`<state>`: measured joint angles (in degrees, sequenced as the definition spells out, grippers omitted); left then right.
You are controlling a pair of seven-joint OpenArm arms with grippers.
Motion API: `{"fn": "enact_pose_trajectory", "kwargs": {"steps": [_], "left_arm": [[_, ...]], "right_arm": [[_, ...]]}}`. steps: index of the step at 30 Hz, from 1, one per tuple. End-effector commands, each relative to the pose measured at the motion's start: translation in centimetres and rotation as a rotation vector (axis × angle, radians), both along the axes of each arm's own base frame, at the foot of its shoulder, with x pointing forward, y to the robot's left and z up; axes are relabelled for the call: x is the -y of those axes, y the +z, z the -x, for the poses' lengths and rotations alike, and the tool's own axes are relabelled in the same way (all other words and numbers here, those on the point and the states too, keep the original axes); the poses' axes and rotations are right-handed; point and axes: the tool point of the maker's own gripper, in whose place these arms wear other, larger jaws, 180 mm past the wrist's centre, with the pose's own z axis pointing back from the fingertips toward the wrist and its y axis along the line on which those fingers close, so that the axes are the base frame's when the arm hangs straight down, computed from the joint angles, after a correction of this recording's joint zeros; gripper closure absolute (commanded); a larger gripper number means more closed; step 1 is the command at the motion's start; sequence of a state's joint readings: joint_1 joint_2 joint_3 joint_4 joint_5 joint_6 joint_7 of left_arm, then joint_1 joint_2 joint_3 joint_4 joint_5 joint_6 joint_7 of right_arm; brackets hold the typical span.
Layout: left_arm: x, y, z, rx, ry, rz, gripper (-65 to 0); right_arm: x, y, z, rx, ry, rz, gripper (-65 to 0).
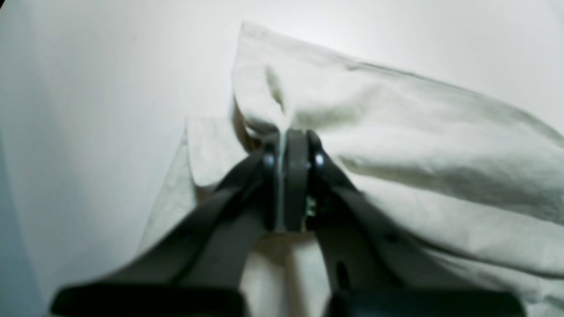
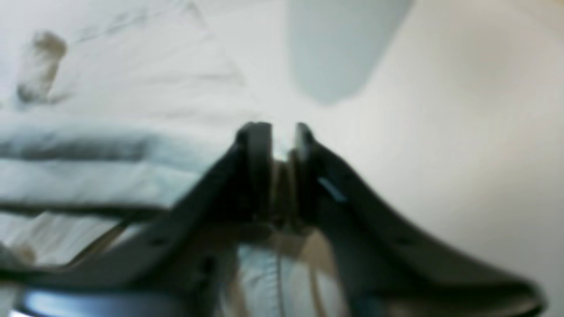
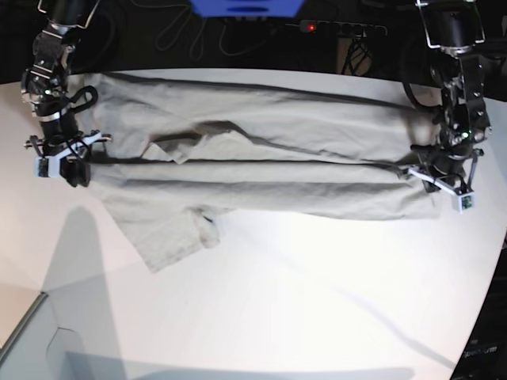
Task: Layout the t-shirt on the table in an organized manner, then fold the t-shirt properly
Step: 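Lift the hem with both grippers and fold it toward the folded edge, then open both grippers to release the folded hem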
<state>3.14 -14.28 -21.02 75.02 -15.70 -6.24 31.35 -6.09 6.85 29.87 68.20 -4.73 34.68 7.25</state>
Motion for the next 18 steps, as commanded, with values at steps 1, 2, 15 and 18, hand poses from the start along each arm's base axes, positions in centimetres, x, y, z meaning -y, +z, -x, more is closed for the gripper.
{"fn": "enact_pose_trajectory", "kwargs": {"steps": [1, 2, 15, 18], "left_arm": [[-0.7, 1.4, -0.8, 0.031, -0.002, -0.018, -6.6], [-0.6, 1.2, -0.6, 0.014, -0.002, -0.014, -10.8], [-2.5, 5.3, -1.6, 0.095, 0.045, -0.038, -42.4], [-4.1, 7.5, -3.7, 0.153, 0.086, -0.044, -42.4]], "right_arm": [[-0.2, 1.6, -0.7, 0.054, 0.041, -0.010, -19.7], [-0.4, 1.7, -0.7, 0.057, 0.055, -0.016, -22.4], [-0.6, 4.5, -1.6, 0.124, 0.086, 0.015, -29.2], [-0.7, 5.5, -2.3, 0.150, 0.096, 0.029, -29.2]]}}
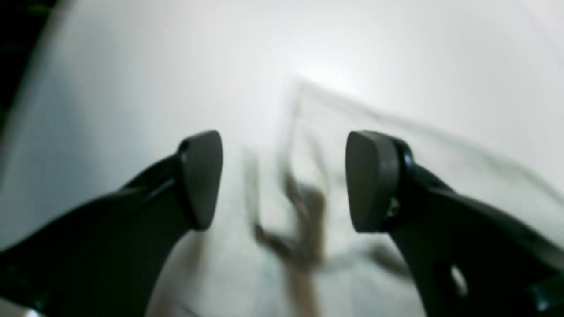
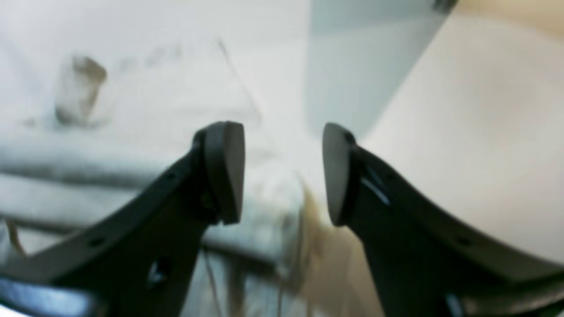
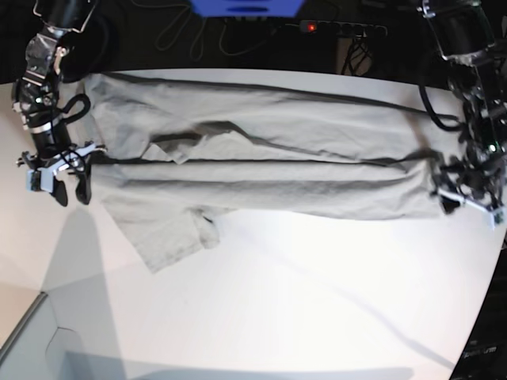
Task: Layout the t-shirt on the table in an organized manner, then fold the t-shirt properly
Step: 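Open both grippers to release the folded hem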
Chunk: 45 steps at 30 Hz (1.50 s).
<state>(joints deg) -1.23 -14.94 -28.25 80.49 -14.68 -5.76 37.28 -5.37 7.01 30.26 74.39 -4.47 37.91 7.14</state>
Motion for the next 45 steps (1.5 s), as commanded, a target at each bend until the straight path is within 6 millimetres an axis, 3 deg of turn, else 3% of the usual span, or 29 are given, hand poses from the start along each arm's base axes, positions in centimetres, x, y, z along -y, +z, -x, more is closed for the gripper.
{"fn": "enact_pose_trajectory", "kwargs": {"steps": [1, 5, 13, 19, 23, 35, 37, 45], "left_arm": [[-0.5, 1.9, -1.8, 0.063, -0.002, -0.008, -42.4], [-2.0, 0.7, -2.9, 0.012, 0.005, -0.007, -42.3], [-1.6, -2.3, -4.6, -0.067, 0.013, 0.060, -42.2], [-1.5, -2.7, -6.1, -0.081, 0.025, 0.097, -42.1], [-0.5, -3.7, -6.8, -0.151, -0.031, 0.028, -42.1], [-0.2, -4.3, -6.7, -0.178, -0.049, 0.002, -42.0], [-0.2, -5.2, -6.2, -0.204, -0.045, 0.016, -42.0], [0.1, -5.7, -7.0, -0.226, -0.037, 0.047, -41.9]], "right_arm": [[-0.3, 2.0, -1.1, 0.063, 0.038, 0.000, -29.2], [-0.3, 2.3, -2.8, 0.061, 0.035, -0.008, -29.2], [0.0, 2.5, -4.9, 0.003, 0.031, 0.008, -29.2], [-1.0, 2.4, -5.1, -0.001, 0.060, 0.007, -29.2], [-1.5, 2.3, -5.2, -0.004, 0.072, 0.009, -29.2], [-0.8, 2.5, -5.2, -0.003, 0.070, 0.024, -29.2], [-0.8, 2.5, -5.2, -0.003, 0.071, 0.024, -29.2], [-0.9, 2.4, -5.1, -0.006, 0.071, 0.022, -29.2]]}}
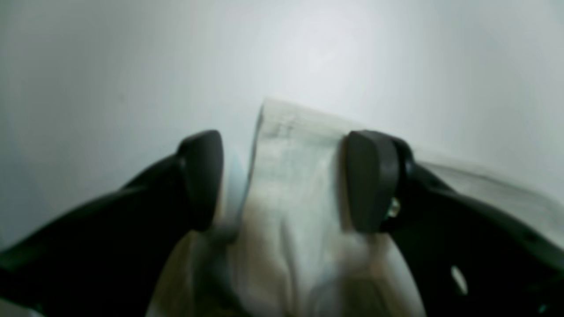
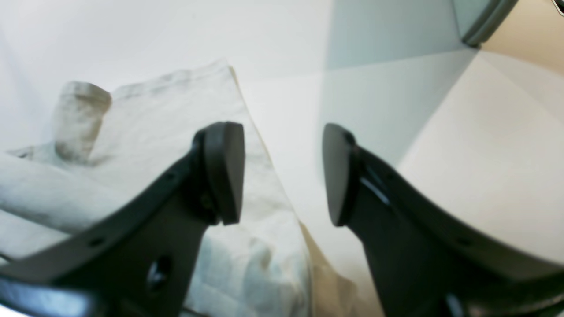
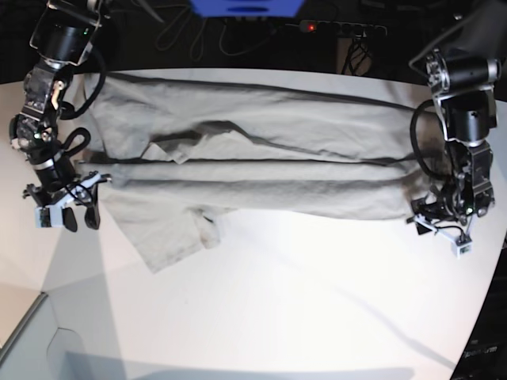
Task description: Layout the t-shirt on the table in an organized manner, then fold the t-shirt properly
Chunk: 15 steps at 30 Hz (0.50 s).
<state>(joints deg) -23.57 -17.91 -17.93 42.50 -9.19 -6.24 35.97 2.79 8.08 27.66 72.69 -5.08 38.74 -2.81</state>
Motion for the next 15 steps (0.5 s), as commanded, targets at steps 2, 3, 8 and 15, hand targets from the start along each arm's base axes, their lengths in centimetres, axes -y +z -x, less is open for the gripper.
{"fn": "enact_pose_trajectory", "kwargs": {"steps": [2, 3, 8, 15], "left_arm": [[-0.74, 2.08, -1.81, 0.057, 0.001, -0.019, -37.7], [-0.68, 2.09, -1.86, 0.058, 0.001, -0.017, -33.2], [-0.63, 2.08, -1.87, 0.059, 0.002, -0.014, -27.5], [-0.69, 1.97, -1.73, 0.057, 0.006, -0.011, -27.7]], "right_arm": [[0.08, 1.77, -0.74, 0.061, 0.019, -0.005, -29.2], [0.13, 1.78, -0.73, 0.061, 0.018, -0.005, -29.2], [0.19, 1.84, -0.74, 0.062, 0.018, -0.001, -29.2], [0.14, 1.89, -0.80, 0.063, 0.020, -0.001, -29.2]]}}
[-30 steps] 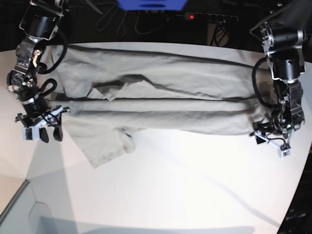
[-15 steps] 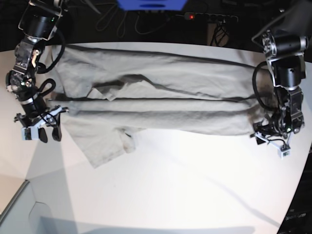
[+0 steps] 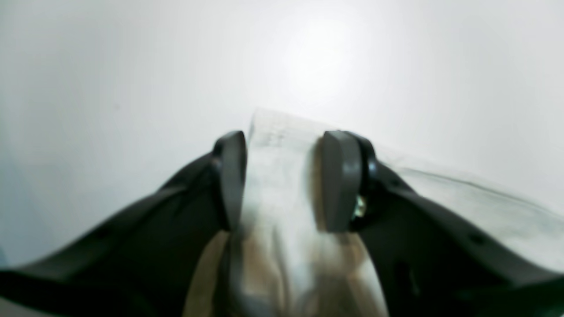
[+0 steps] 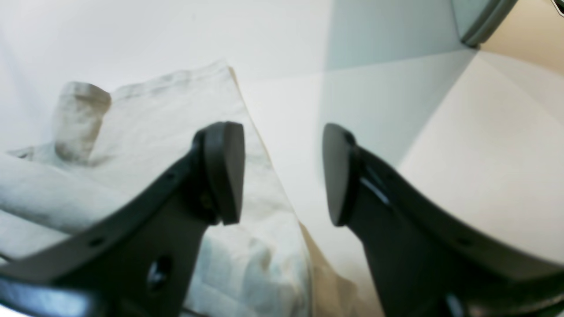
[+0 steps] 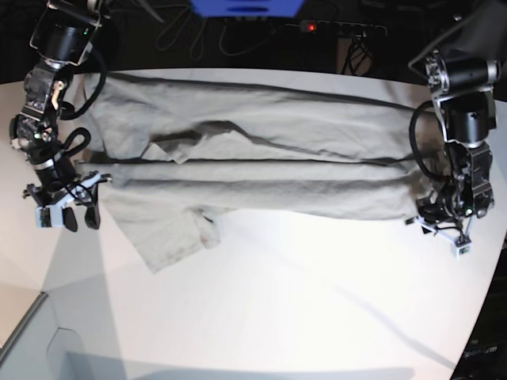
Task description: Layout the t-shirt on the table in an organized manner, then fold the t-shirt properly
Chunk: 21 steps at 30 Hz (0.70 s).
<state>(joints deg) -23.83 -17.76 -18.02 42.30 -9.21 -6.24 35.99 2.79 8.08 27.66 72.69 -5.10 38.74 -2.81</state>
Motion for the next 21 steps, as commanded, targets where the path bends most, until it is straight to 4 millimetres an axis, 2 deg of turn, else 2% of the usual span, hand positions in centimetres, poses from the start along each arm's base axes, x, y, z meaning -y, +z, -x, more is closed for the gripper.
{"fn": "enact_pose_trajectory", "kwargs": {"steps": [1, 6, 12, 21], "left_arm": [[-0.8, 1.9, -1.6, 0.055, 0.005, -0.016, -27.7], [-0.9, 2.1, -1.8, 0.079, 0.009, -0.023, -27.7], [-0.9, 0.1, -0.7, 0.035, 0.025, -0.003, -27.7], [-0.7, -0.1, -0.6, 0.025, 0.023, 0.003, -25.2]], "right_arm": [[0.1, 1.9, -0.8, 0.063, 0.020, -0.002, -29.2], [0.1, 1.9, -0.9, 0.065, 0.020, -0.002, -29.2], [0.1, 2.0, -0.9, 0.066, 0.020, -0.002, -29.2], [0.1, 2.2, -1.1, 0.071, 0.020, -0.002, -29.2]]}}
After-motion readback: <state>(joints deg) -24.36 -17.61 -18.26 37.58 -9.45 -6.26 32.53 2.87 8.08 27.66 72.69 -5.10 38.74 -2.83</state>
